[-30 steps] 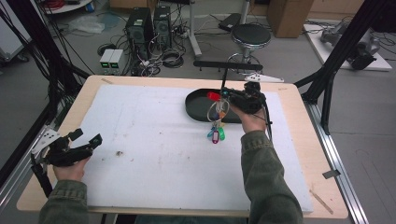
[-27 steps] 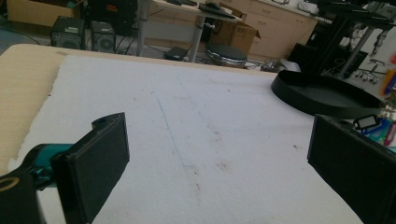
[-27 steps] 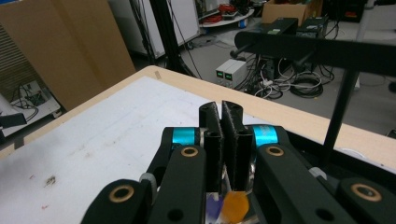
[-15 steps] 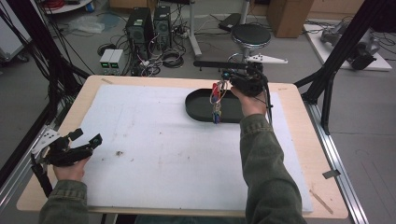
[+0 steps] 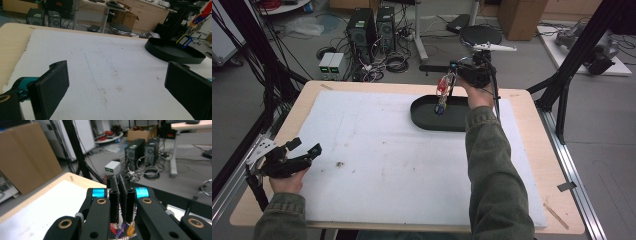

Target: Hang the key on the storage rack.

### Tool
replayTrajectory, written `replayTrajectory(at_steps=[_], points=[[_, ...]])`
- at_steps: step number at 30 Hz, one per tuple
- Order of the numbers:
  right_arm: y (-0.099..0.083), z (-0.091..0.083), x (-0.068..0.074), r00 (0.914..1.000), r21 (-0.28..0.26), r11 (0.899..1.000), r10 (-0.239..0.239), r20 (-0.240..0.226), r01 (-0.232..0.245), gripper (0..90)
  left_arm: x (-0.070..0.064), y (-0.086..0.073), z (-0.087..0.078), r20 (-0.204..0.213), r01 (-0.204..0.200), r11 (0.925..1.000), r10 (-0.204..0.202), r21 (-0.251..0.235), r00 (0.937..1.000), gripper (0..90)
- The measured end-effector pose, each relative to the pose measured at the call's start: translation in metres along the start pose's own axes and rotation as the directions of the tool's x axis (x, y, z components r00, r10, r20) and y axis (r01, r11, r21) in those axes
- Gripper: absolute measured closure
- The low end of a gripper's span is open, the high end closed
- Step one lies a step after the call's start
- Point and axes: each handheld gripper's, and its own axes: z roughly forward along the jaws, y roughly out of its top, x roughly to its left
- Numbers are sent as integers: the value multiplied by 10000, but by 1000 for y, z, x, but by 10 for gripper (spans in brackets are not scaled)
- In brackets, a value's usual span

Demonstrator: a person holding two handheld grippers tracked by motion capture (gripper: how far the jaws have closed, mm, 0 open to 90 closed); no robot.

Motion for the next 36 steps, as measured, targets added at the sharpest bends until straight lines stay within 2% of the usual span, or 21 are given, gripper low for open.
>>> replayTrajectory(at_steps=[1, 10, 15, 25, 32, 36], points=[[1, 3, 0, 9999, -9, 10000, -83, 96, 83, 874, 0, 0, 0, 0, -5, 10000, 5, -3, 10000, 60], [7, 24, -7, 9991, 56, 9998, 186, 378, -188, 873, 0, 0, 0, 11, 15, 10000, -15, 19, 10000, 60], [11, 37, -9, 9983, 248, 9996, 85, 583, -99, 874, 0, 0, 0, 16, 44, 10000, -44, 13, 10000, 60], [2, 61, -16, 9953, 716, 9969, 246, 935, -314, 874, 1, 0, 1, 21, 79, 10000, -79, -28, 10000, 60], [-1, 65, -17, 9918, 672, 9967, 381, 1223, -466, 869, 1, -1, 1, 19, 76, 10000, -76, -16, 10000, 60], [-3, 63, -19, 9920, 605, 9961, 575, 1126, -646, 858, 0, 0, 1, 31, 56, 10000, -56, -5, 10000, 60]])
